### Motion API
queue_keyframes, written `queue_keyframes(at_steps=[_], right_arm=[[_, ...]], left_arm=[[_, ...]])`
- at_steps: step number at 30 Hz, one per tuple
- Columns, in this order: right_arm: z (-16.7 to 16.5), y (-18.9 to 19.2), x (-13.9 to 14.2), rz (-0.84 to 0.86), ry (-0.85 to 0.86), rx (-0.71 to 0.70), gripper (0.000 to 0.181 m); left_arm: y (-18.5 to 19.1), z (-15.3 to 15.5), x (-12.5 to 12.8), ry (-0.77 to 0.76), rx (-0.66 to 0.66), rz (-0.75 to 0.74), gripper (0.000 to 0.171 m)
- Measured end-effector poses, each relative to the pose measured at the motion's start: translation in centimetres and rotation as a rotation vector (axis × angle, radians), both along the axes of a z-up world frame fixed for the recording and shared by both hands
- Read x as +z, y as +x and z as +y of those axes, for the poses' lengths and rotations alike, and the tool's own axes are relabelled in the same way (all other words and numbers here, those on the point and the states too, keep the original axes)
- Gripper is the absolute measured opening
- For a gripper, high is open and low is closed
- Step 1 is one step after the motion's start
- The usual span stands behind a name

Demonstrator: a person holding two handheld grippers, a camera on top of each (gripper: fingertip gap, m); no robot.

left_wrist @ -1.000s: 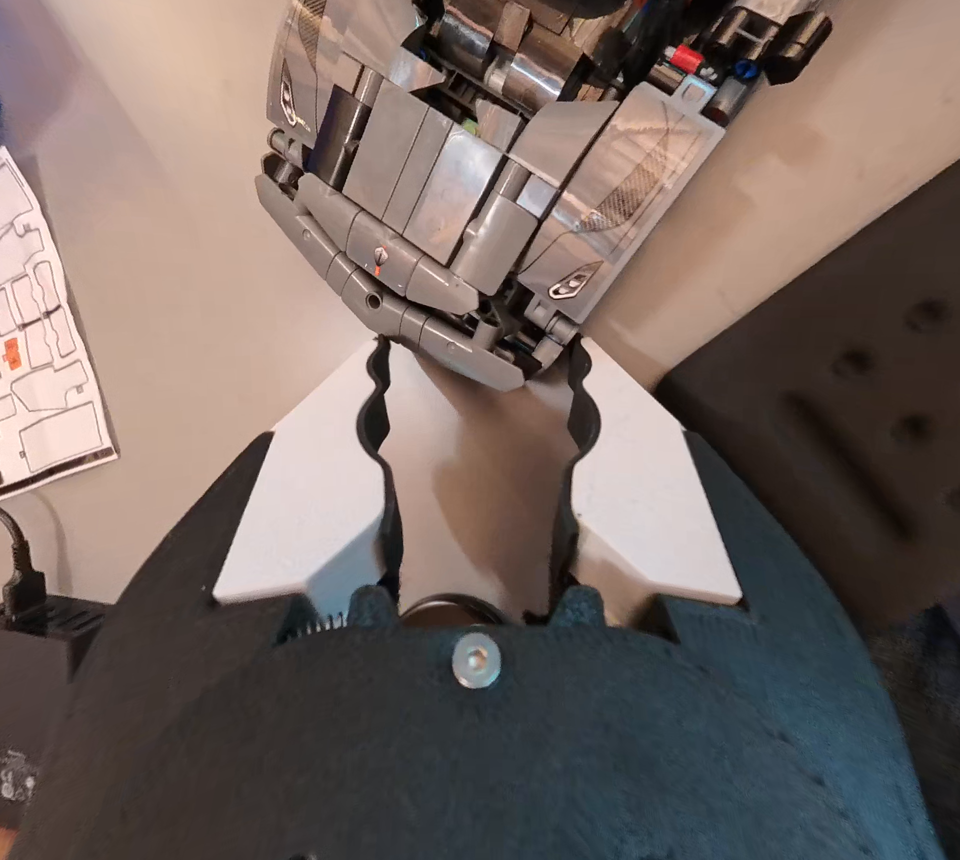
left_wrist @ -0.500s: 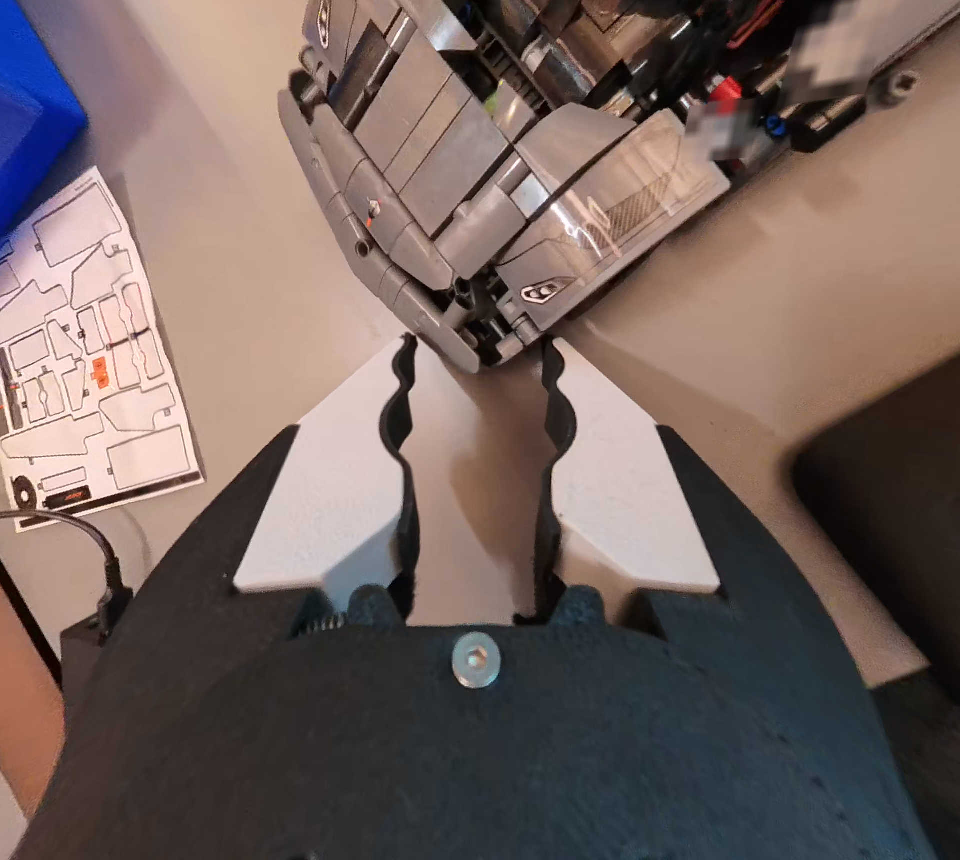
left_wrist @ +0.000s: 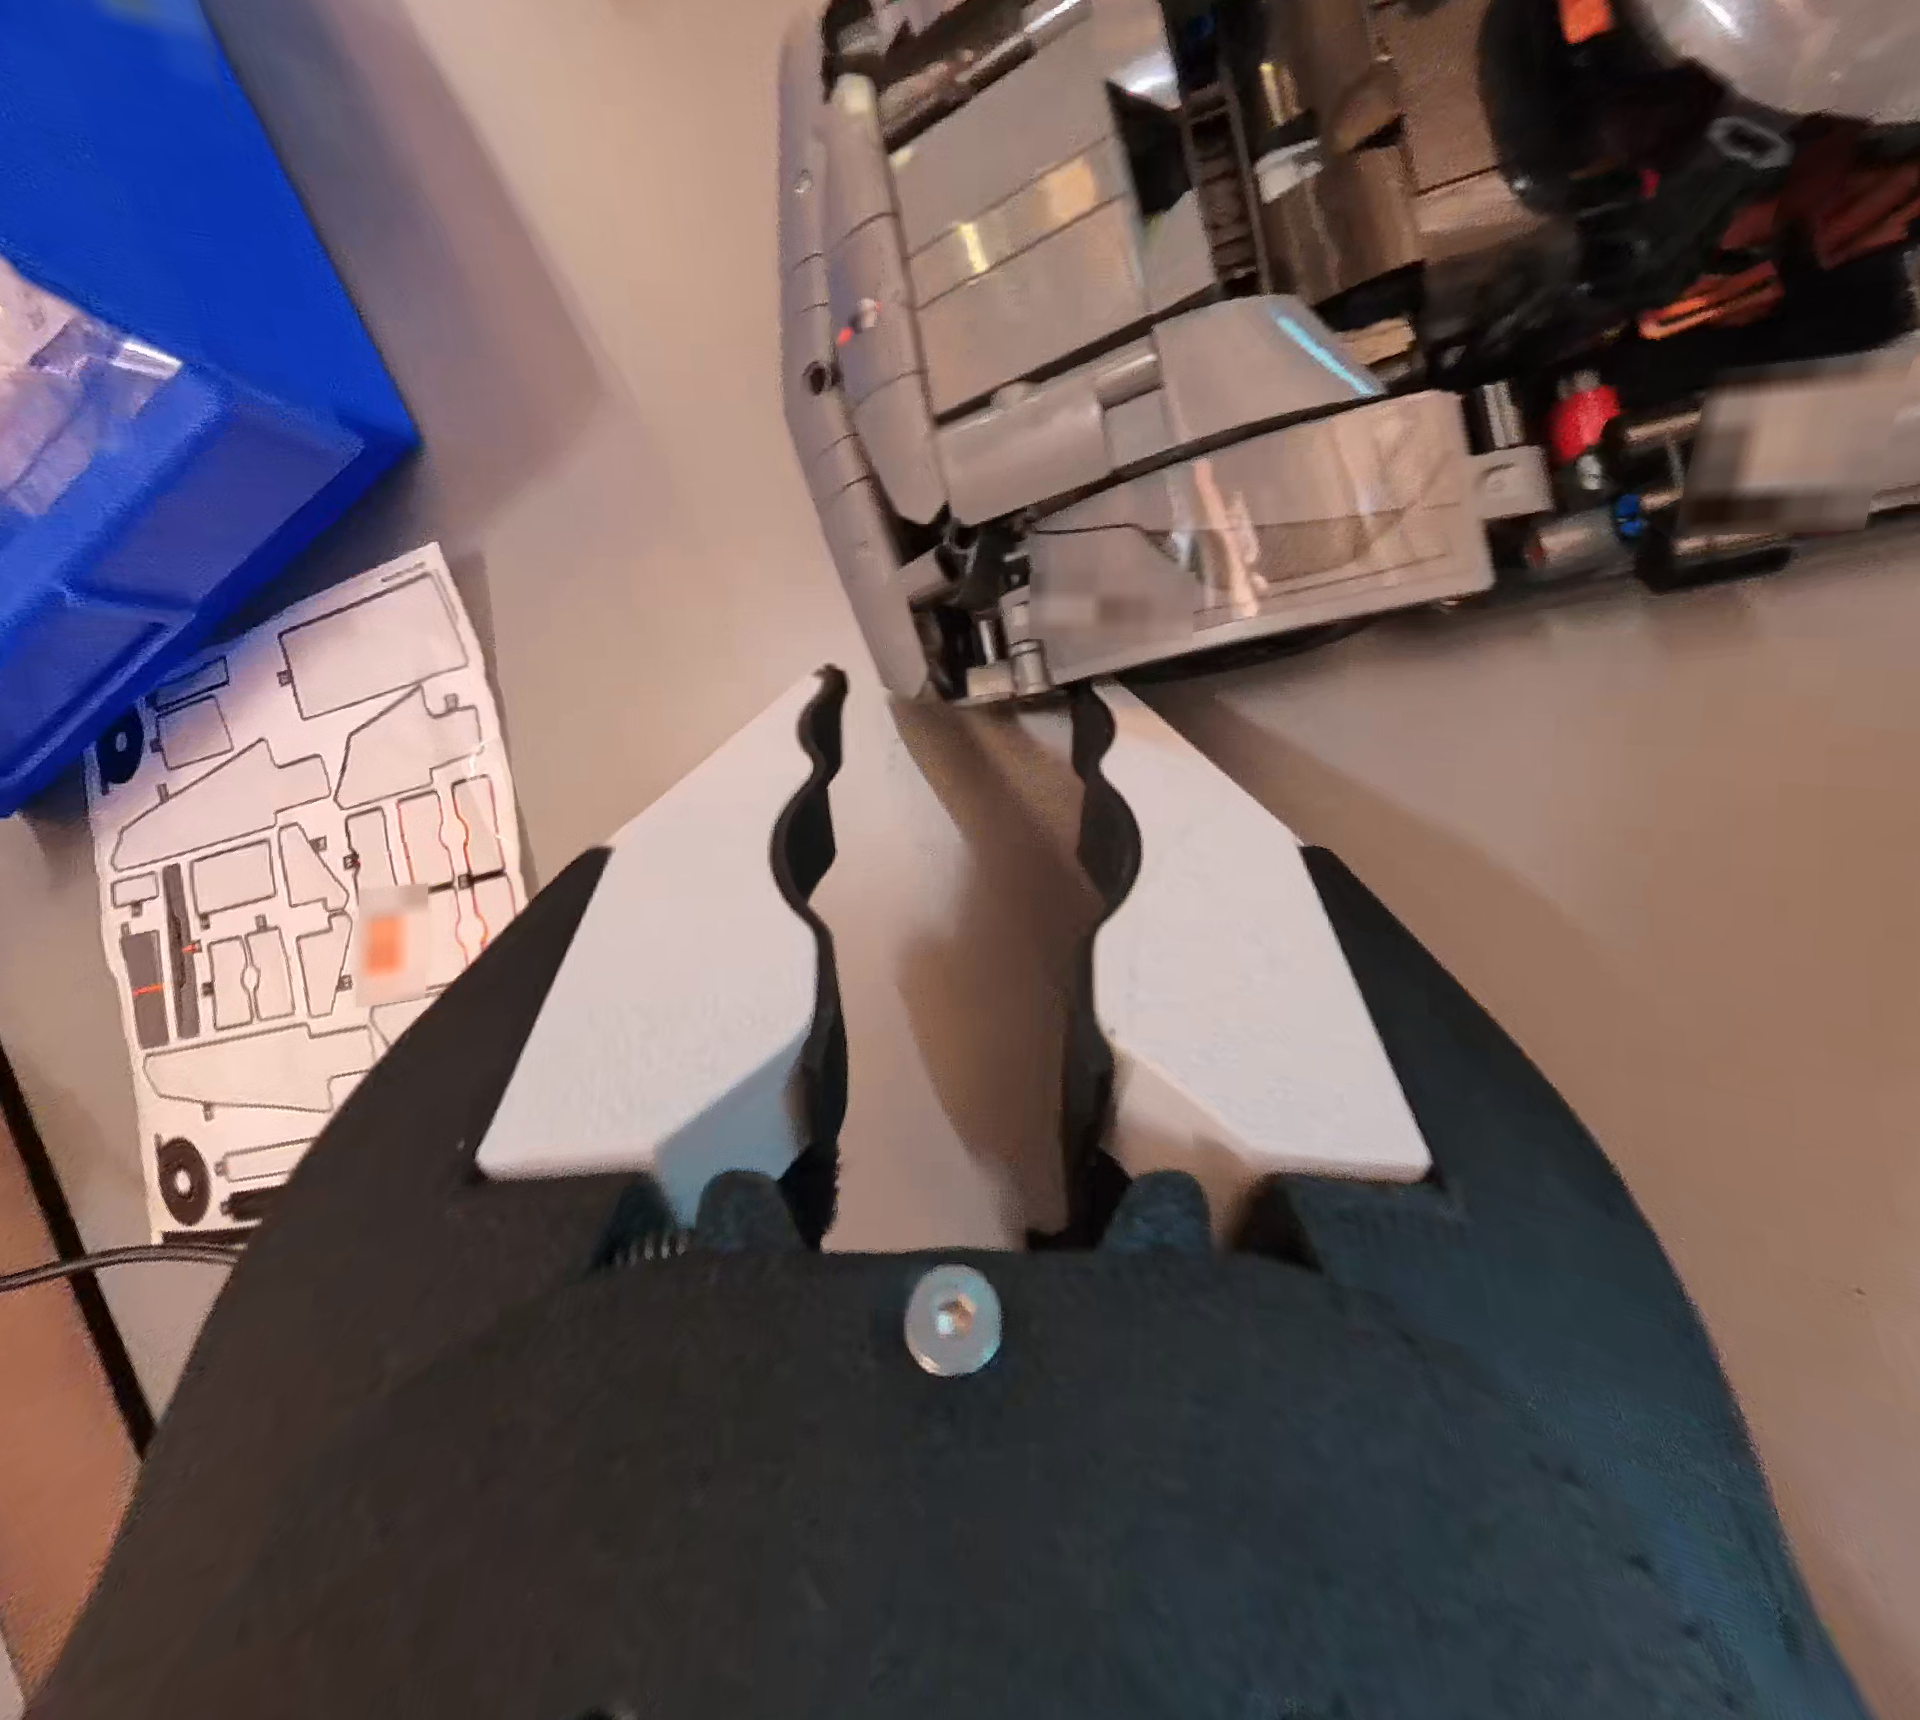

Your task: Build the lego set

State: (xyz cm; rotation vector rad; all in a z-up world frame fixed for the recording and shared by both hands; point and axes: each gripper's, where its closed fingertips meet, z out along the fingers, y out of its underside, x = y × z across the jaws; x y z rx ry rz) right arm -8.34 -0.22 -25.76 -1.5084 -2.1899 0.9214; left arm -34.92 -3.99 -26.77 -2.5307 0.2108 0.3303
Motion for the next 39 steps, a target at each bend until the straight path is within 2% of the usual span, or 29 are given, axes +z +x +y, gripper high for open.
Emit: queue_keyframes(at_steps=[4, 6, 8, 12, 16, 20, 24, 31, 34, 39], right_arm=[[0.6, 1.5, -0.1, -0.055, -0.001, 0.01, 0.049], [1.8, 2.2, -0.1, -0.098, -0.022, -0.042, 0.051], [3.6, 2.1, 0.4, -0.085, -0.036, -0.118, 0.053], [6.9, 0.8, 1.2, -0.049, 0.031, -0.221, 0.071], [7.9, -1.2, 0.7, -0.03, 0.065, -0.149, 0.083], [7.4, -2.9, 0.1, 0.012, 0.051, -0.028, 0.089], [6.0, -2.7, -0.1, 0.018, 0.037, 0.073, 0.078], [5.2, -2.3, -0.4, 0.019, 0.041, 0.101, 0.074], [4.8, -2.2, -0.3, 0.016, 0.051, 0.111, 0.077], [3.5, -2.3, 0.1, 0.024, 0.048, 0.141, 0.072]], left_arm=[[0.6, -0.9, 0.0, 0.016, 0.009, -0.028, 0.044], [0.9, -2.0, 0.0, 0.01, 0.041, -0.017, 0.045], [2.3, -2.7, -0.2, 0.033, 0.061, -0.089, 0.045], [5.2, -2.1, -0.2, 0.103, 0.027, -0.204, 0.048], [5.9, -0.7, -0.6, 0.111, 0.006, -0.225, 0.052], [5.6, 0.0, -0.7, 0.094, -0.01, -0.209, 0.052], [5.1, 0.9, -0.6, 0.093, -0.027, -0.202, 0.054], [4.5, 3.0, -0.6, 0.057, -0.102, -0.203, 0.055], [3.9, 3.7, -0.5, 0.032, -0.132, -0.169, 0.056], [3.1, 4.6, -0.4, -0.006, -0.188, -0.129, 0.055]])
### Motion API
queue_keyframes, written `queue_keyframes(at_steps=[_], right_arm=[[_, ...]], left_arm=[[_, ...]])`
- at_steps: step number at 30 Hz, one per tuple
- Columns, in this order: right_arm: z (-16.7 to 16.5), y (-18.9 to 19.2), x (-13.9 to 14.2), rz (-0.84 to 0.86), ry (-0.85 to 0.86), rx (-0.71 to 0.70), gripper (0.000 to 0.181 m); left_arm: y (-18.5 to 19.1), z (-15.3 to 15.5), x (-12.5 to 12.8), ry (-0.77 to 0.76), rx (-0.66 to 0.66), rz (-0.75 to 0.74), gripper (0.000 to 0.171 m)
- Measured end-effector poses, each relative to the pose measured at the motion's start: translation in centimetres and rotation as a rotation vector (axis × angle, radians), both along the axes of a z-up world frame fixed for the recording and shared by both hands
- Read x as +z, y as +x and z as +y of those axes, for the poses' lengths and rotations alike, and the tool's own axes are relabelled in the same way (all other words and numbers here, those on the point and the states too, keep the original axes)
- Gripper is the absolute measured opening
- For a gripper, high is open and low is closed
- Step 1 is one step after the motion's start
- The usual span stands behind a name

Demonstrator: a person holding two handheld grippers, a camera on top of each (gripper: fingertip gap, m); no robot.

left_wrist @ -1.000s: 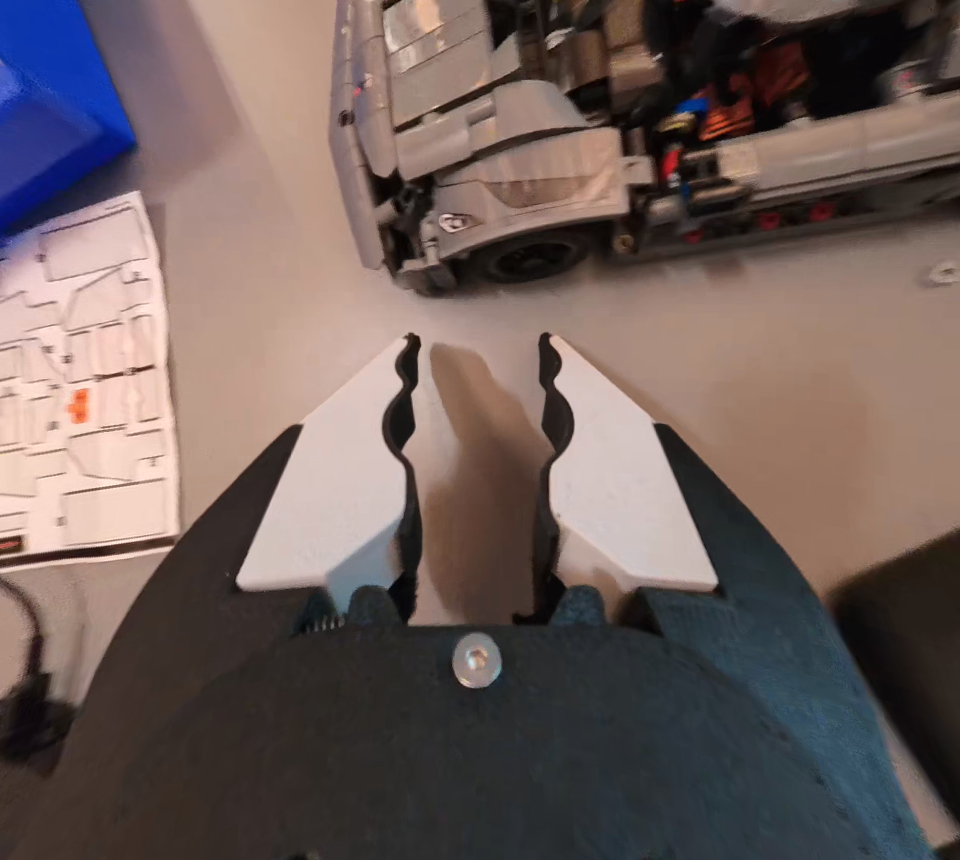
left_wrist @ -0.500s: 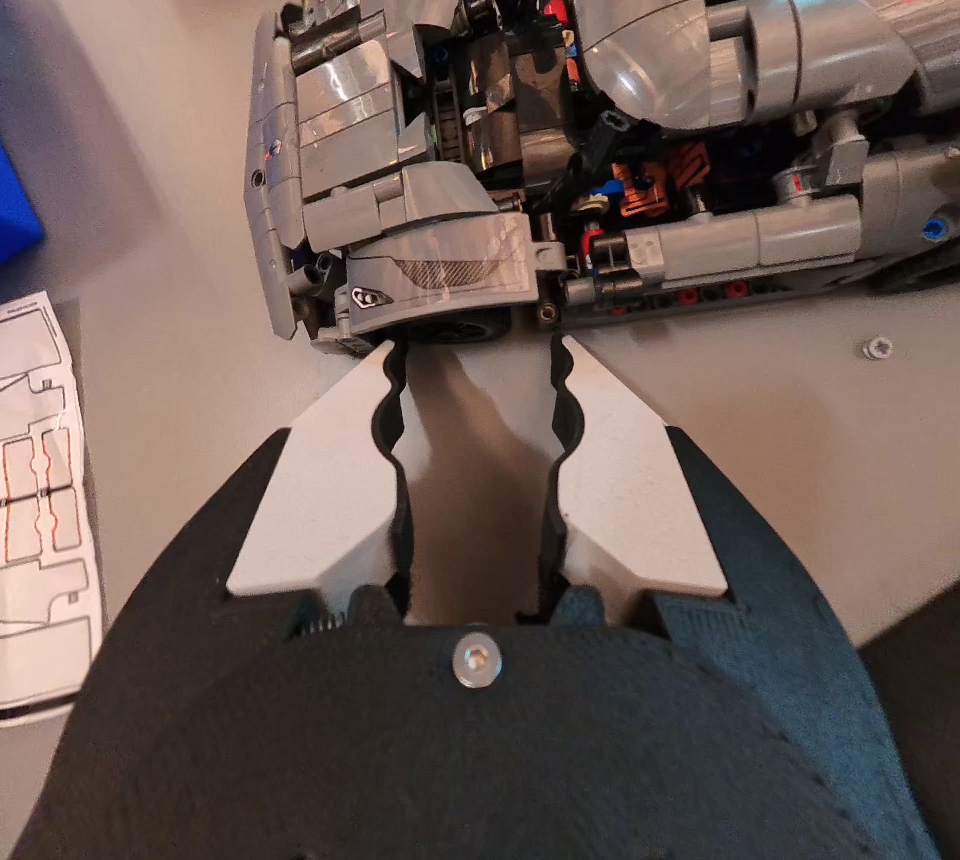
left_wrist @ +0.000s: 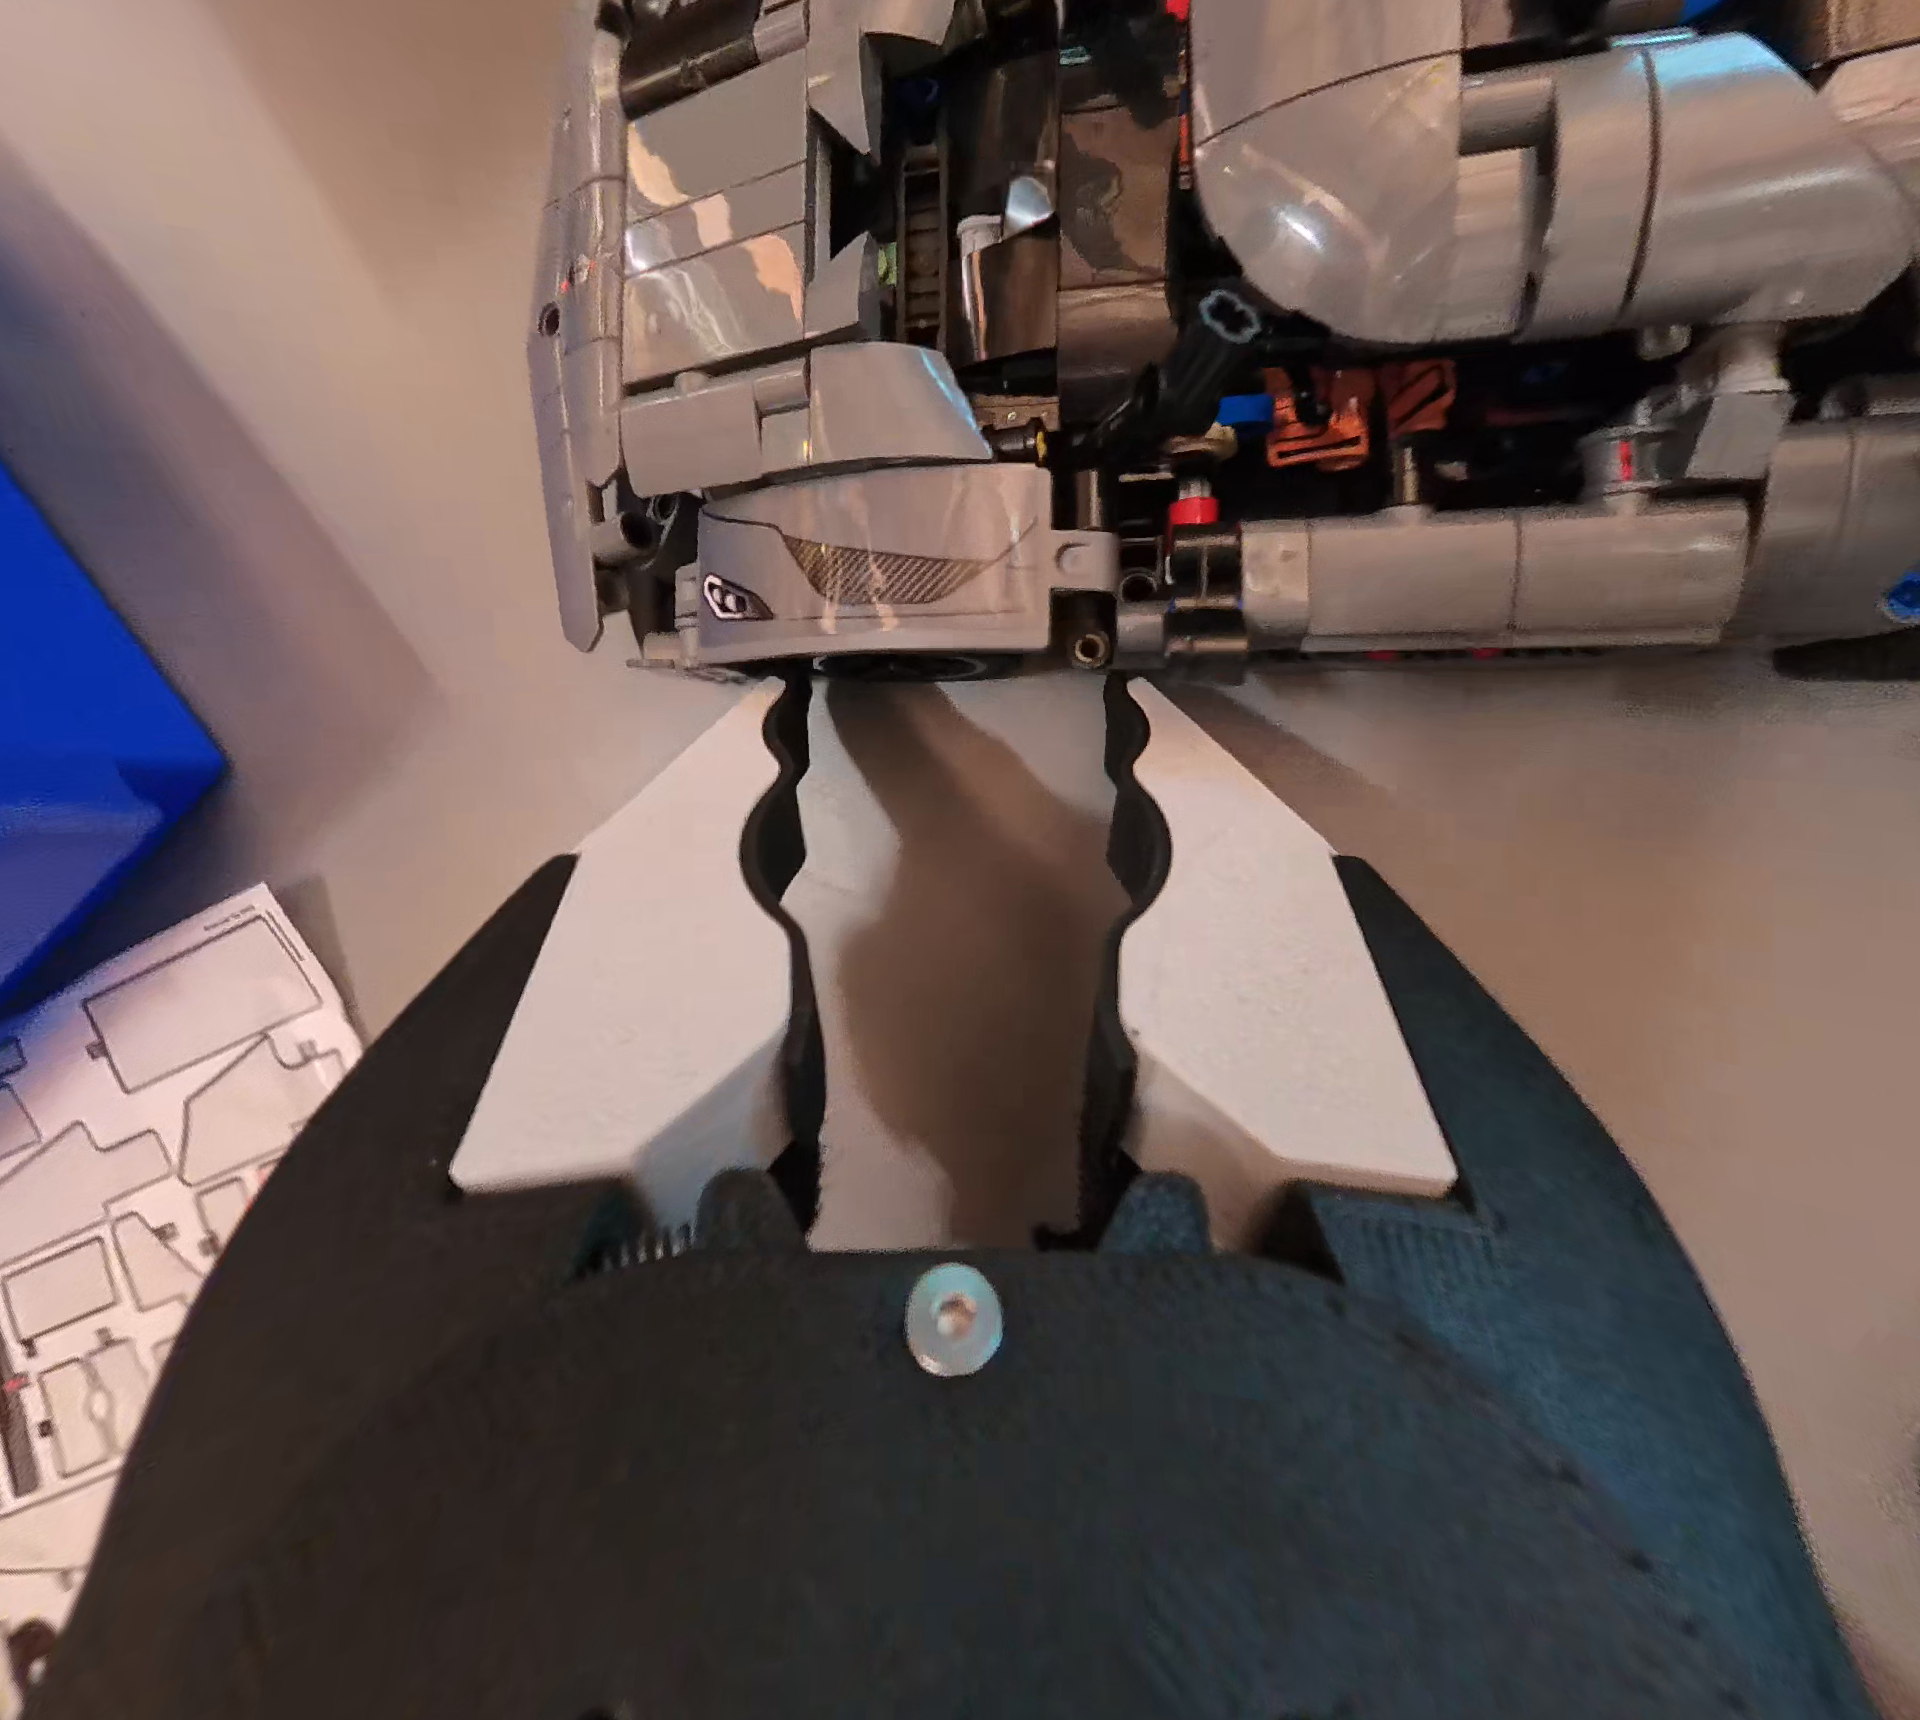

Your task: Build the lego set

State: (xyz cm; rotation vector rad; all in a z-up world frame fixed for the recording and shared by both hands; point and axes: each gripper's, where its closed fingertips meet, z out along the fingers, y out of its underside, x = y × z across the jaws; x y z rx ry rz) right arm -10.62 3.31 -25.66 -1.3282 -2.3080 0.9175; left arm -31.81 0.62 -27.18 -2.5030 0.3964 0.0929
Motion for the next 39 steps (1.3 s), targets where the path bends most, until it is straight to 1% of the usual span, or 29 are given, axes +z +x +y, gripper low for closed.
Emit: queue_keyframes(at_steps=[2, 4, 7, 11, 12, 13, 14, 15, 16, 18, 20, 22, 24, 27, 29, 32, 34, 35, 39], right_arm=[[-1.1, -0.1, 0.3, 0.009, -0.02, 0.026, 0.069], [-1.9, -0.4, 0.4, 0.017, -0.017, 0.04, 0.069], [-2.7, -0.8, 0.7, 0.023, -0.012, 0.048, 0.071], [-3.5, -1.2, 0.6, 0.025, -0.02, 0.054, 0.065], [-3.4, -1.3, 0.6, 0.029, -0.031, 0.044, 0.063], [-3.3, -1.4, 0.7, 0.031, -0.05, 0.036, 0.062], [-3.3, -1.4, 0.7, 0.033, -0.063, 0.035, 0.064], [-3.1, -1.4, 0.7, 0.036, -0.062, 0.034, 0.064], [-2.9, -1.4, 0.6, 0.036, -0.056, 0.03, 0.066], [-2.2, -1.4, 0.4, 0.024, -0.047, 0.007, 0.071], [-2.0, -1.6, 0.5, 0.019, -0.066, -0.005, 0.071], [-2.2, -1.8, 0.1, 0.006, -0.061, 0.0, 0.072], [-2.9, -1.9, -0.3, -0.005, -0.052, 0.017, 0.069], [-3.3, -2.1, -0.2, -0.003, -0.052, 0.013, 0.069], [-3.9, -2.3, 0.1, 0.007, -0.089, 0.012, 0.07], [-4.3, -2.7, 0.5, 0.015, -0.102, 0.0, 0.068], [-5.1, -2.8, 0.9, 0.017, -0.117, 0.016, 0.068], [-5.6, -3.0, 1.0, 0.02, -0.127, 0.029, 0.067], [-7.1, -3.8, 0.6, -0.001, -0.114, 0.048, 0.064]], left_arm=[[-0.3, 0.1, 0.0, -0.016, -0.024, 0.005, 0.051], [-0.4, 0.3, 0.0, -0.028, -0.053, 0.009, 0.042], [-0.8, 0.7, 0.0, -0.036, -0.063, 0.042, 0.035], [-1.1, 1.5, 0.0, -0.012, -0.055, 0.045, 0.029], [-1.2, 1.4, -0.1, -0.007, -0.042, 0.032, 0.03], [-1.0, 0.9, -0.1, -0.013, -0.042, -0.004, 0.043], [-0.7, 0.3, 0.1, -0.012, -0.033, -0.045, 0.052], [-0.4, -0.4, 0.4, -0.007, -0.016, -0.081, 0.055], [-0.1, -1.2, 0.8, 0.0, 0.007, -0.109, 0.056], [2.0, -3.0, 1.9, 0.032, 0.016, -0.178, 0.058], [4.4, -5.0, 2.2, 0.042, 0.009, -0.194, 0.059], [7.2, -6.7, 2.1, 0.048, -0.033, -0.21, 0.061], [9.3, -7.5, 1.4, 0.037, -0.042, -0.237, 0.064], [11.4, -7.5, 0.6, 0.039, -0.066, -0.254, 0.066], [11.9, -7.3, 0.3, 0.047, -0.071, -0.251, 0.068], [11.9, -6.9, 0.4, 0.078, -0.069, -0.247, 0.065], [11.8, -7.2, 0.4, 0.067, -0.068, -0.243, 0.071], [11.4, -7.4, 0.4, 0.059, -0.063, -0.224, 0.068], [9.9, -8.3, 0.3, 0.016, -0.065, -0.161, 0.069]])
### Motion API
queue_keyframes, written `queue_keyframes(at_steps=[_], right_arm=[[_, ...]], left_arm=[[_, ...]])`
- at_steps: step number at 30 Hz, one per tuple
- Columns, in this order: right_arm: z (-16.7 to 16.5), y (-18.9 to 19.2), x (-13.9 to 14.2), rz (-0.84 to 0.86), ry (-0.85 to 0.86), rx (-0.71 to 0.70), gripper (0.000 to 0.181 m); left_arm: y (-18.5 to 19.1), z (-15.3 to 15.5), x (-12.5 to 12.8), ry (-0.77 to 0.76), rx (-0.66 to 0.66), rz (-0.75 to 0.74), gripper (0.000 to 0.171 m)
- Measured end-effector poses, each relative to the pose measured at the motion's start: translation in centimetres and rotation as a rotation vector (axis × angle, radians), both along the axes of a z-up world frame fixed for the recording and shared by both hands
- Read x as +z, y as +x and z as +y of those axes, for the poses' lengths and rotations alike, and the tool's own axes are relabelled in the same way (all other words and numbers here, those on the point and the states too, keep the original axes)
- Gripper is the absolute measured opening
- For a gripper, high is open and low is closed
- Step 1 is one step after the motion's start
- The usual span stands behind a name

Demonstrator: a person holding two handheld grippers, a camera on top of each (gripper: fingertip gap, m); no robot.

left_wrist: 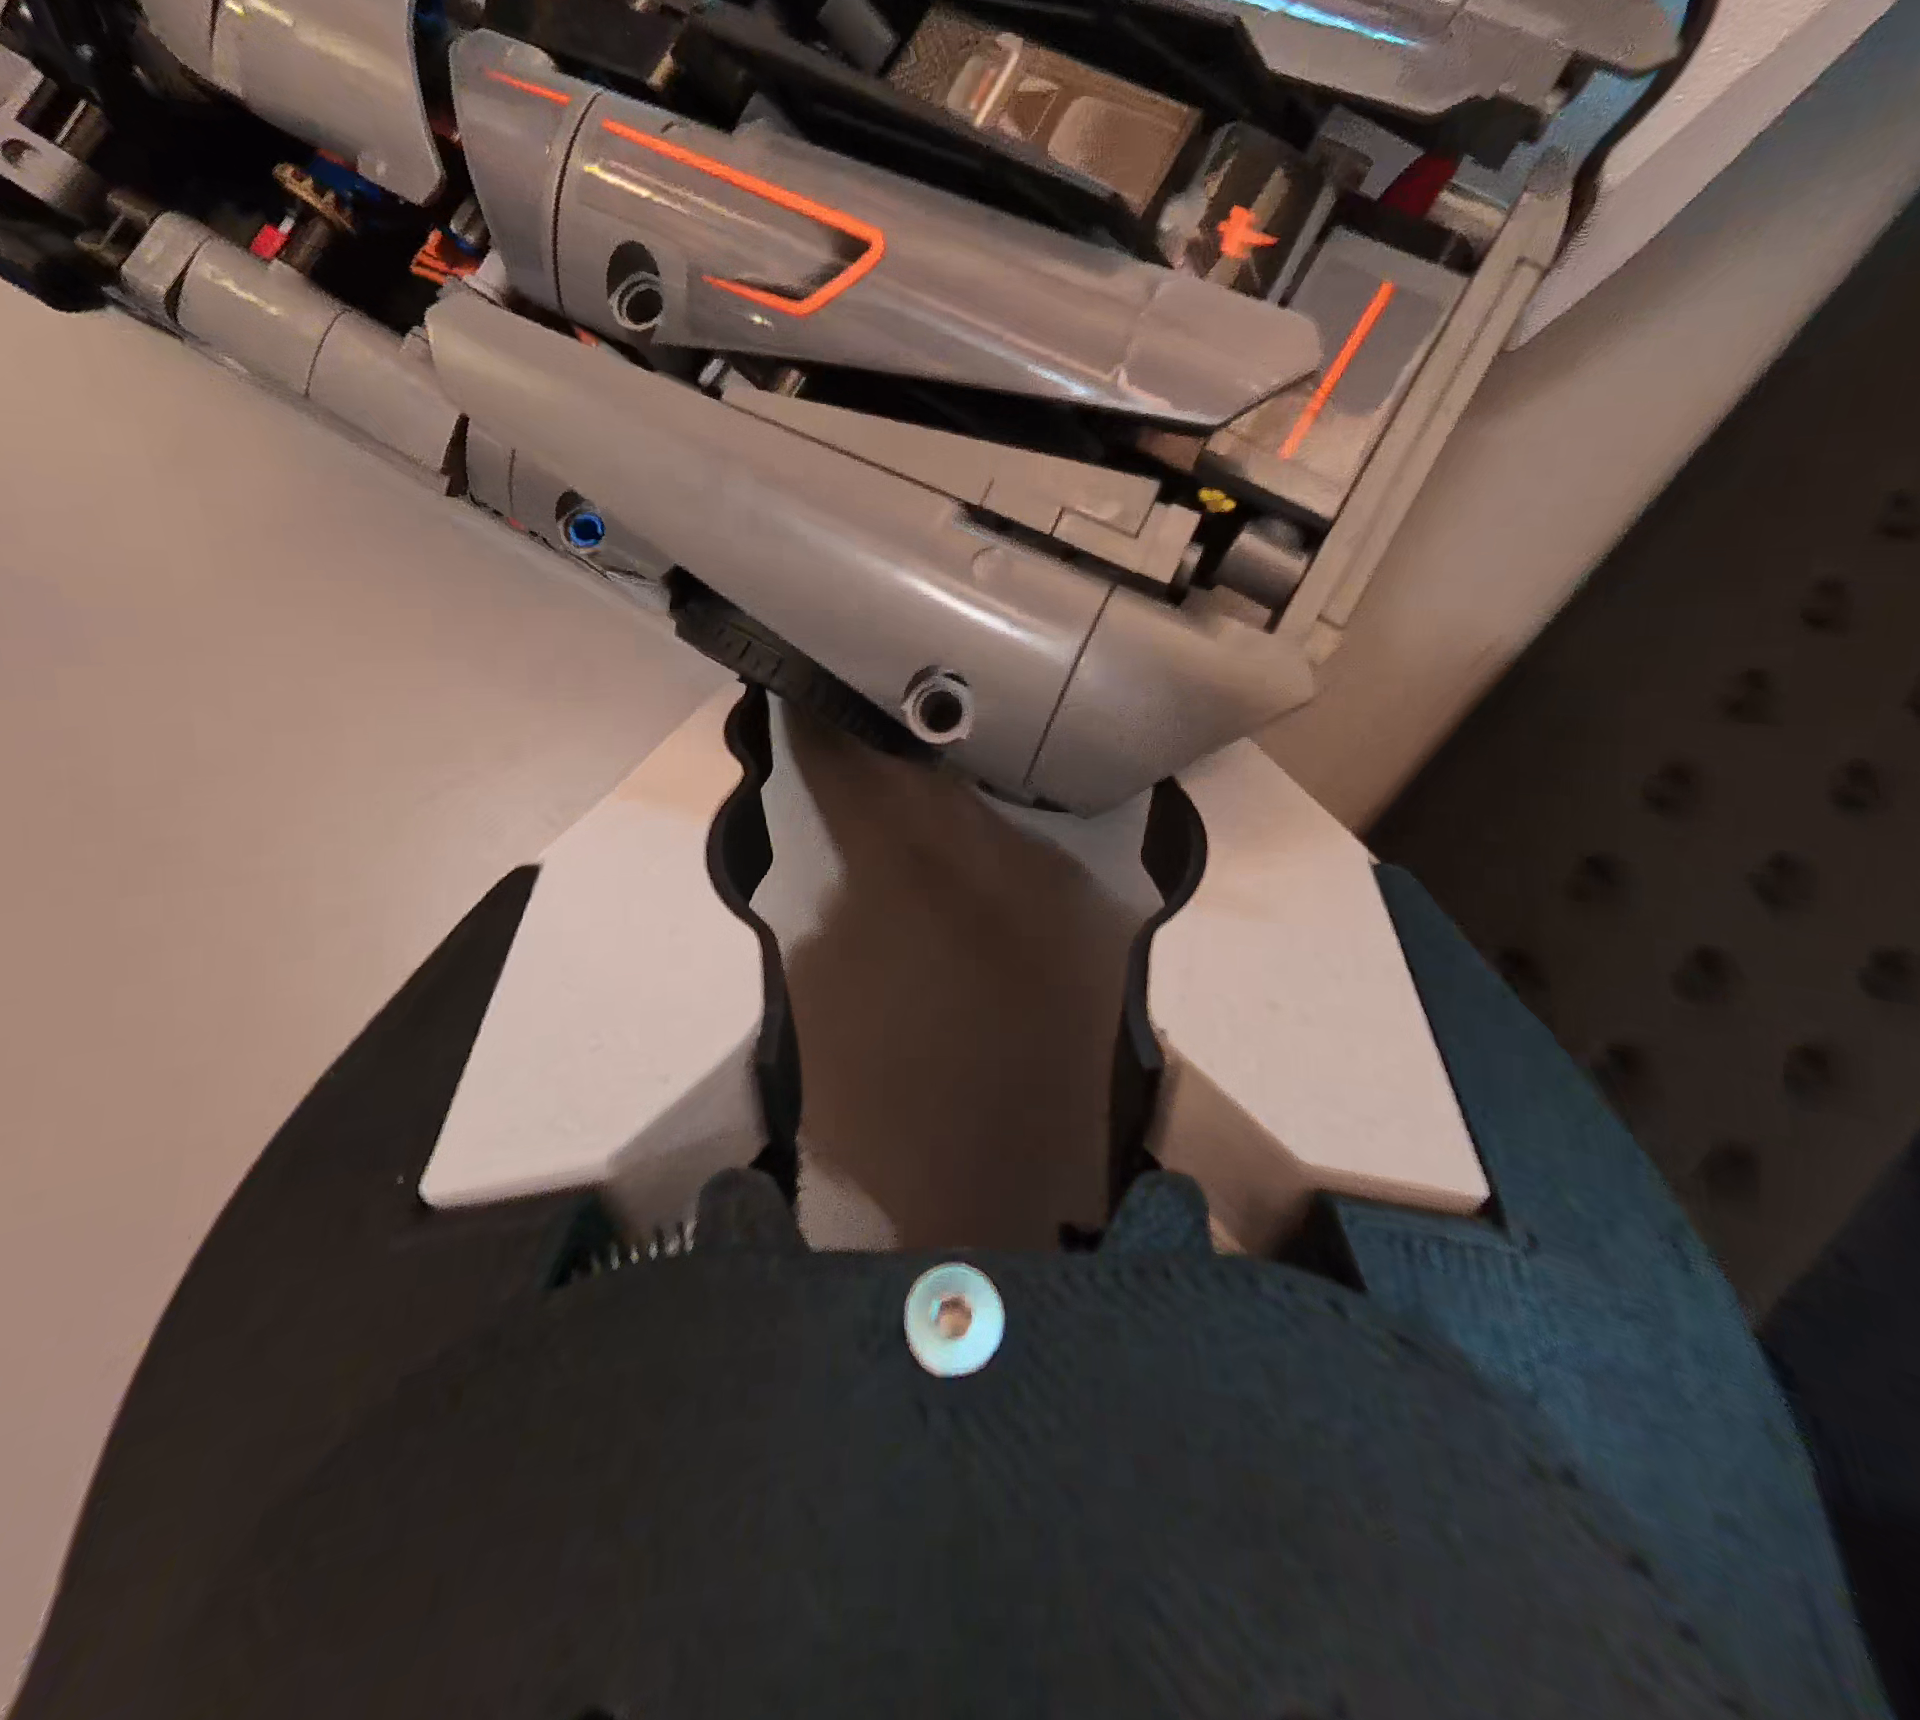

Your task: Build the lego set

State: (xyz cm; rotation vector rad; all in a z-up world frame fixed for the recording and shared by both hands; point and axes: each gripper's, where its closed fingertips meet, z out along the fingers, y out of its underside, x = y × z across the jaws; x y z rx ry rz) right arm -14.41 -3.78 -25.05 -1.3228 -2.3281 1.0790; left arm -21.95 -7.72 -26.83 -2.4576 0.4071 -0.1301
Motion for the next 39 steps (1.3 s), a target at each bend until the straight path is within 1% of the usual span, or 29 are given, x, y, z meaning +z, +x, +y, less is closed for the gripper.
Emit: queue_keyframes(at_steps=[2, 6, 9, 14, 16, 18, 20, 21, 23, 26, 28, 30, 35, 37, 39], right_arm=[[-0.9, -0.4, 0.3, 0.006, -0.029, 0.013, 0.067], [-2.0, -1.2, 0.0, 0.001, -0.008, 0.027, 0.067], [-3.0, -1.8, 0.0, 0.0, -0.028, 0.033, 0.067], [-4.8, -3.4, -0.4, 0.031, 0.02, 0.043, 0.067], [-5.0, -3.6, -0.6, 0.028, 0.043, 0.059, 0.063], [-4.9, -3.3, -0.6, 0.015, 0.022, 0.078, 0.065], [-3.9, -2.3, -0.9, -0.023, 0.036, 0.094, 0.067], [-3.2, -2.0, -0.8, -0.024, 0.027, 0.085, 0.067], [-1.6, -2.2, -0.1, -0.006, 0.0, 0.042, 0.068], [0.9, -2.8, 0.5, 0.029, 0.014, -0.029, 0.066], [2.2, -3.3, 0.8, 0.056, 0.039, -0.063, 0.064], [2.9, -3.8, 0.5, 0.056, 0.058, -0.079, 0.065], [3.4, -4.8, -0.9, 0.009, 0.099, -0.116, 0.064], [4.7, -5.2, -0.6, 0.014, 0.11, -0.147, 0.063], [7.0, -5.8, 0.0, 0.027, 0.101, -0.203, 0.064]], left_arm=[[-0.6, -0.4, -0.1, -0.032, 0.0, 0.005, 0.073], [-1.9, -0.9, -0.3, -0.074, -0.019, 0.004, 0.078], [-2.9, -1.3, -0.3, -0.113, -0.045, 0.035, 0.078], [-5.5, -2.1, -0.3, -0.178, -0.074, 0.132, 0.082], [-5.9, -2.5, -0.3, -0.178, -0.095, 0.118, 0.081], [-6.0, -2.8, -0.5, -0.184, -0.095, 0.094, 0.078], [-6.8, -3.7, -0.9, -0.218, -0.058, 0.125, 0.079], [-6.8, -4.0, -0.8, -0.212, -0.05, 0.123, 0.078], [-6.4, -4.1, -0.3, -0.176, -0.029, 0.1, 0.077], [-6.4, -4.7, -0.5, -0.173, 0.022, 0.095, 0.076], [-6.2, -4.7, -0.6, -0.146, 0.055, 0.084, 0.076], [-5.6, -4.6, -0.9, -0.126, 0.05, 0.064, 0.075], [-6.5, -3.8, -0.8, -0.089, 0.103, 0.038, 0.074], [-6.0, -3.8, -0.5, -0.081, 0.094, 0.003, 0.076], [-5.9, -3.8, 0.0, -0.056, 0.11, 0.003, 0.076]])
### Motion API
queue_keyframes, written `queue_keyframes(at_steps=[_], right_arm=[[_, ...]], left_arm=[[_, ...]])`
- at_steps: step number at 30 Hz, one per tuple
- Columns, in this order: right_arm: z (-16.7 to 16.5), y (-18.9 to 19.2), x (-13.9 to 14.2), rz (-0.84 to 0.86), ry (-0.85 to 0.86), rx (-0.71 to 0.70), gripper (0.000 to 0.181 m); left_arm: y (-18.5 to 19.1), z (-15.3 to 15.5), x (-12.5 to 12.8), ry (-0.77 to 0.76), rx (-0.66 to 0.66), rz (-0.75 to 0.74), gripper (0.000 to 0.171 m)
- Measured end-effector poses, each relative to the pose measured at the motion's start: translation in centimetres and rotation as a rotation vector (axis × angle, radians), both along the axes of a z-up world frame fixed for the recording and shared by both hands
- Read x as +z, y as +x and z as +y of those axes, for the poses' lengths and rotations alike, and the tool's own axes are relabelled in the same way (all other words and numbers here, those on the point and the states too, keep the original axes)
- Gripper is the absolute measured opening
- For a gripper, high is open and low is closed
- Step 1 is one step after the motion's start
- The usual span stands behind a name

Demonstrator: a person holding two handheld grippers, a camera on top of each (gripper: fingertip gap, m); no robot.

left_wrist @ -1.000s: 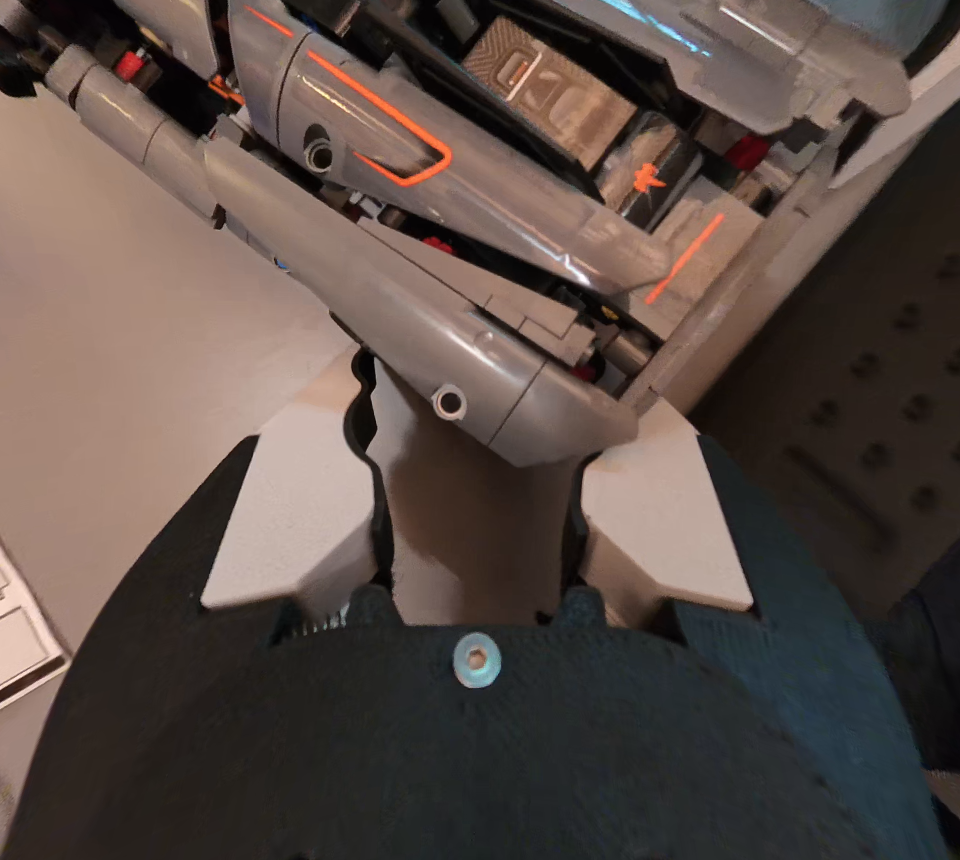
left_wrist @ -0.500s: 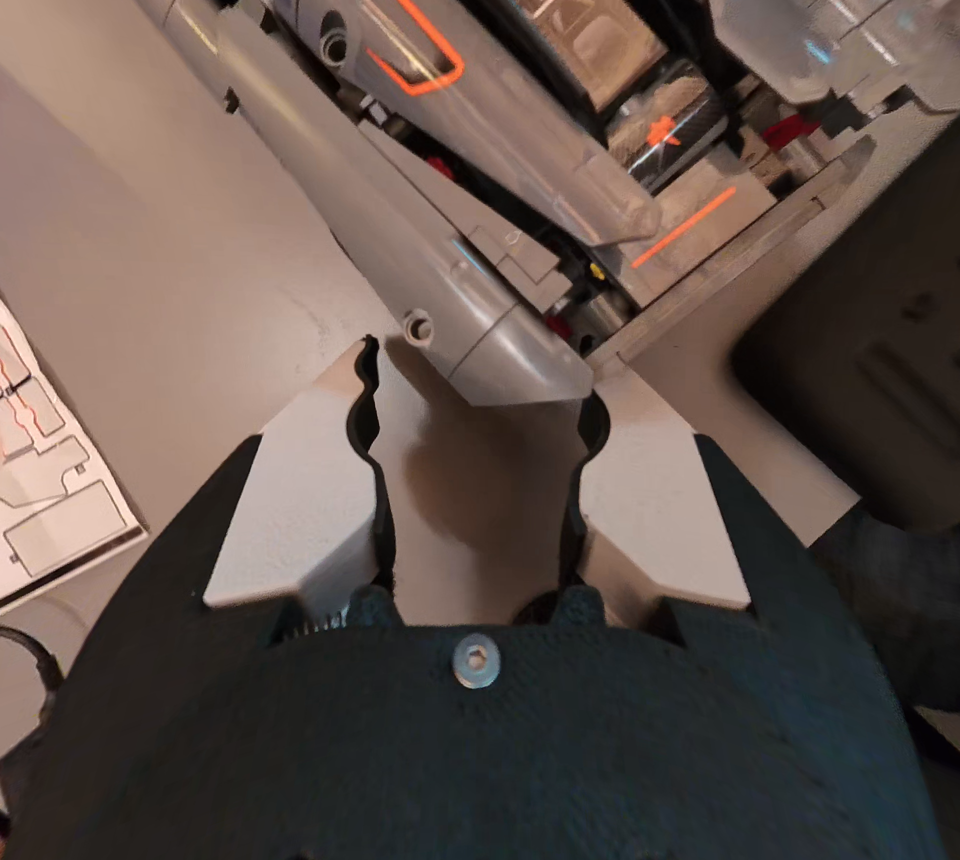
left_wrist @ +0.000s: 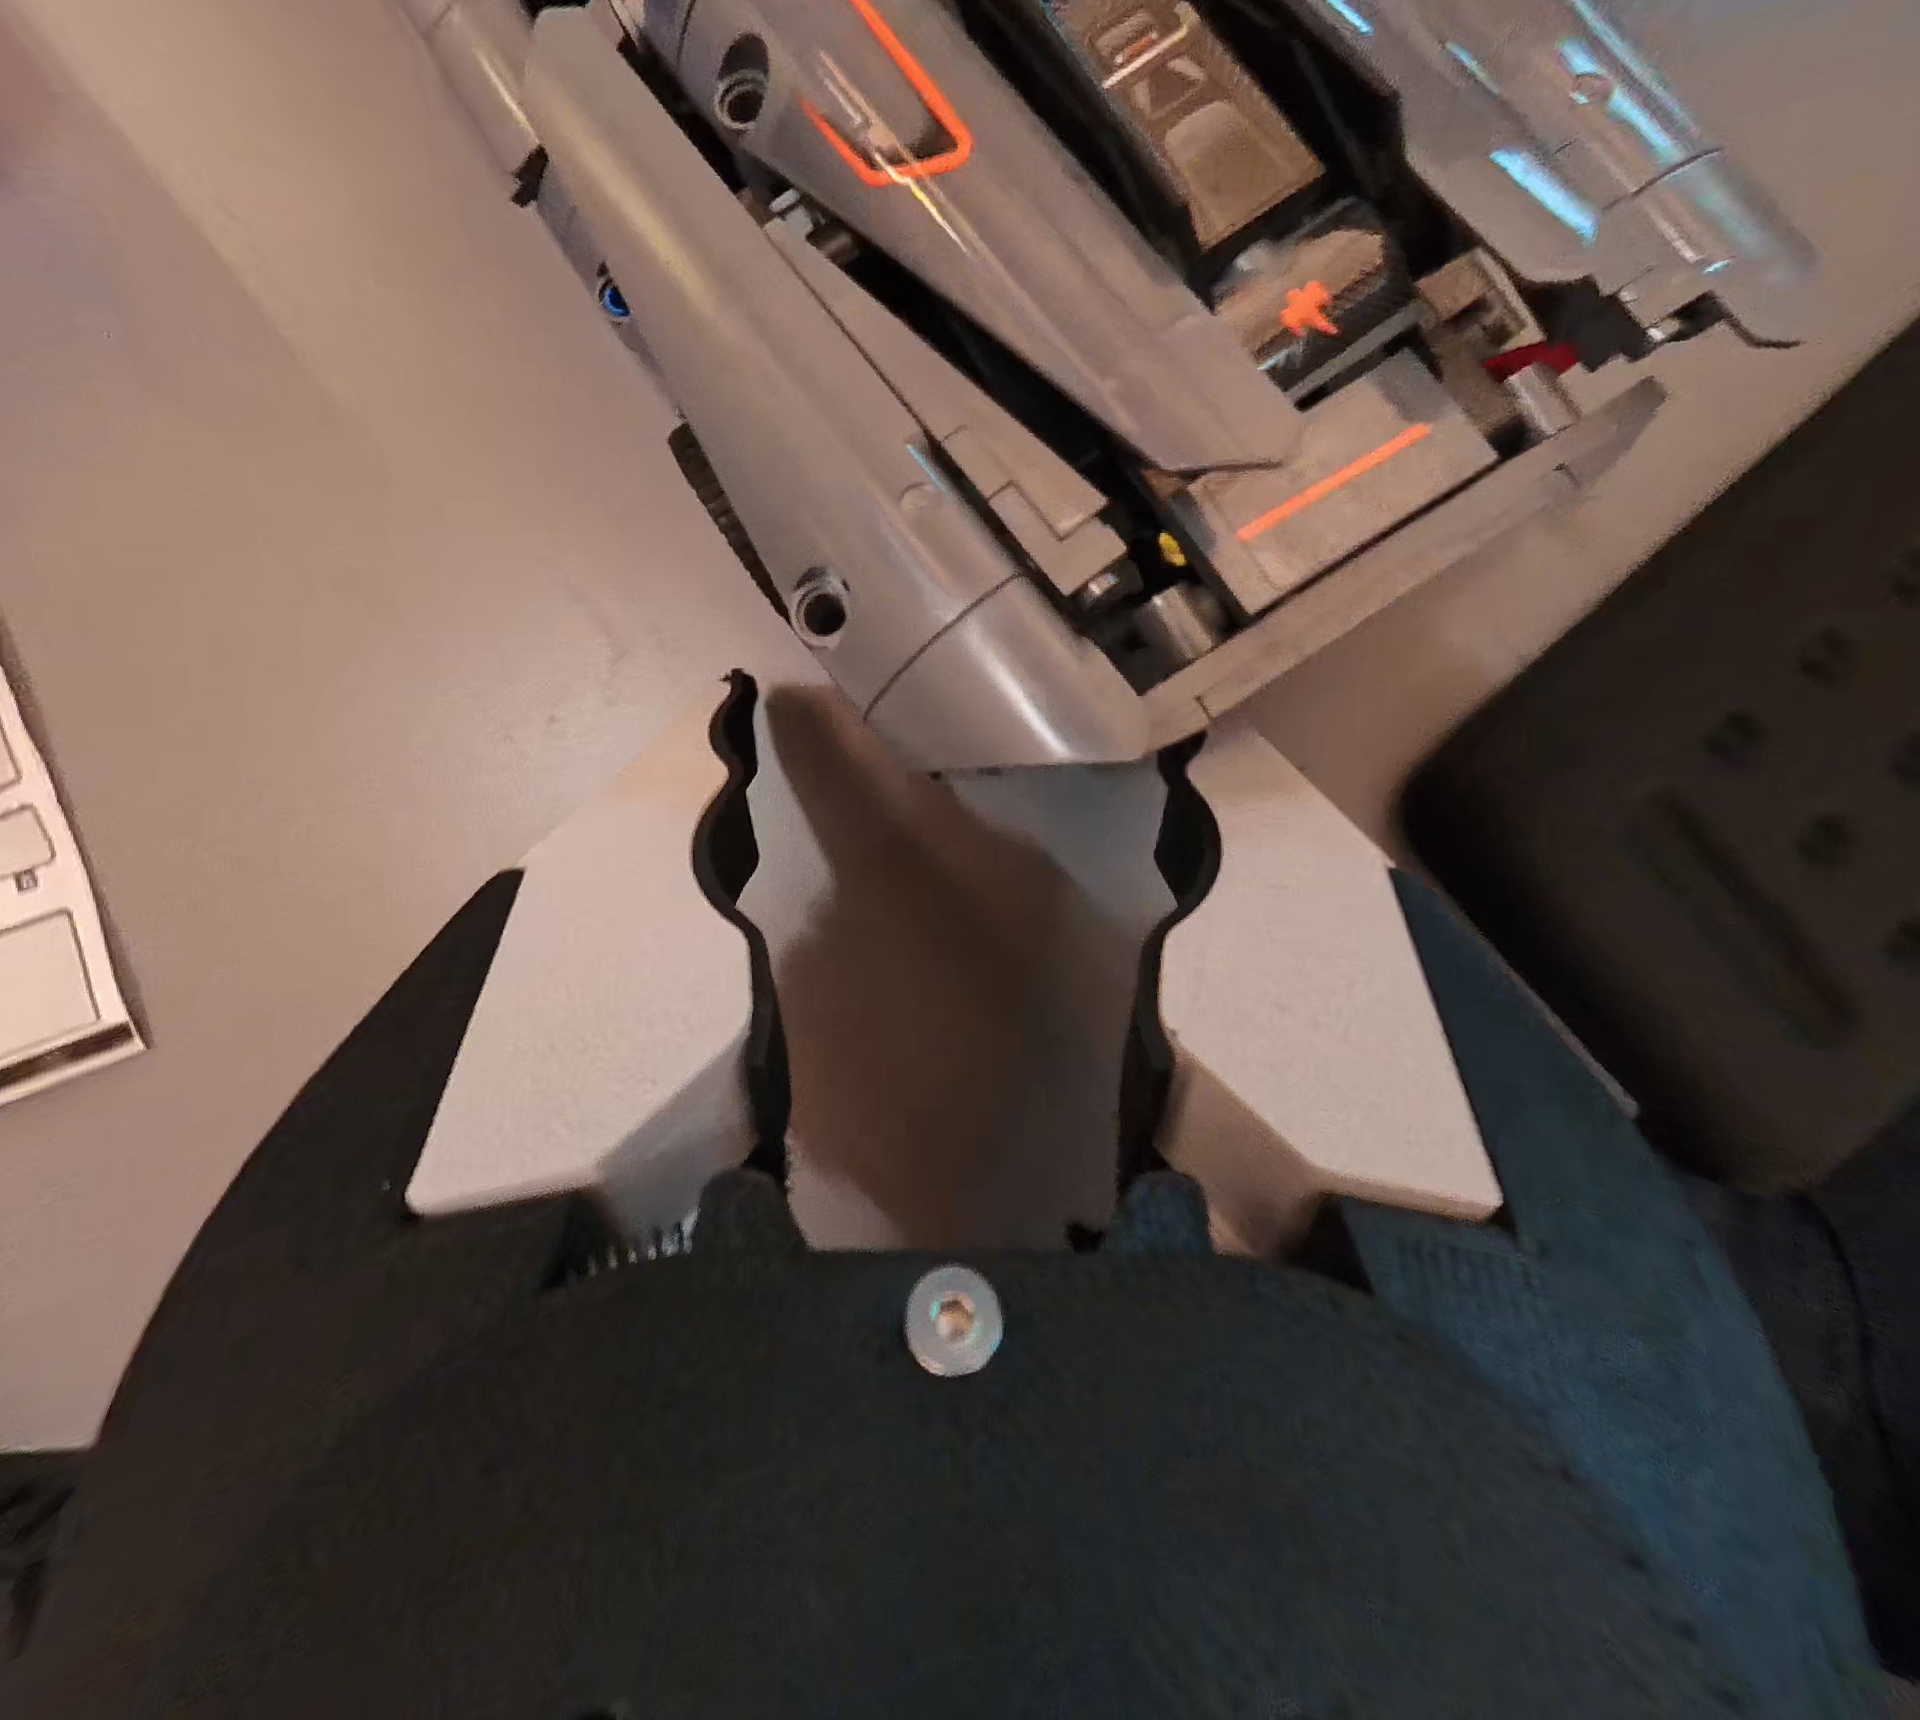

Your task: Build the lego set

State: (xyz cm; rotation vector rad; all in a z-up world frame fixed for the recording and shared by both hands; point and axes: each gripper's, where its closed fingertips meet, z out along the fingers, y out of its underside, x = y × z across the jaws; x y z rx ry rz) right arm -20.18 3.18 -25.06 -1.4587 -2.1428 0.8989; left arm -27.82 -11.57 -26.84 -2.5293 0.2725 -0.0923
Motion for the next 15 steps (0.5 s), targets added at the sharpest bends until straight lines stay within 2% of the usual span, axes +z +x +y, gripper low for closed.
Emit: queue_keyframes(at_steps=[3, 6, 9, 11, 15], right_arm=[[3.3, -1.3, 0.6, 0.055, -0.025, -0.074, 0.077], [4.4, -1.9, 0.6, 0.07, -0.024, -0.087, 0.082], [5.1, -1.2, -0.5, 0.028, 0.015, -0.099, 0.078], [5.5, -0.6, -1.1, 0.019, 0.01, -0.112, 0.077], [5.6, 0.4, -0.5, 0.046, -0.034, -0.114, 0.073]], left_arm=[[-0.1, -0.6, 0.9, 0.043, 0.076, 0.008, 0.081], [0.8, -0.6, 2.5, 0.15, 0.116, 0.003, 0.082], [0.5, -1.0, 2.6, 0.192, 0.173, 0.051, 0.083], [1.0, -1.1, 2.4, 0.21, 0.185, 0.001, 0.084], [1.0, -0.8, 2.1, 0.242, 0.195, 0.021, 0.084]])
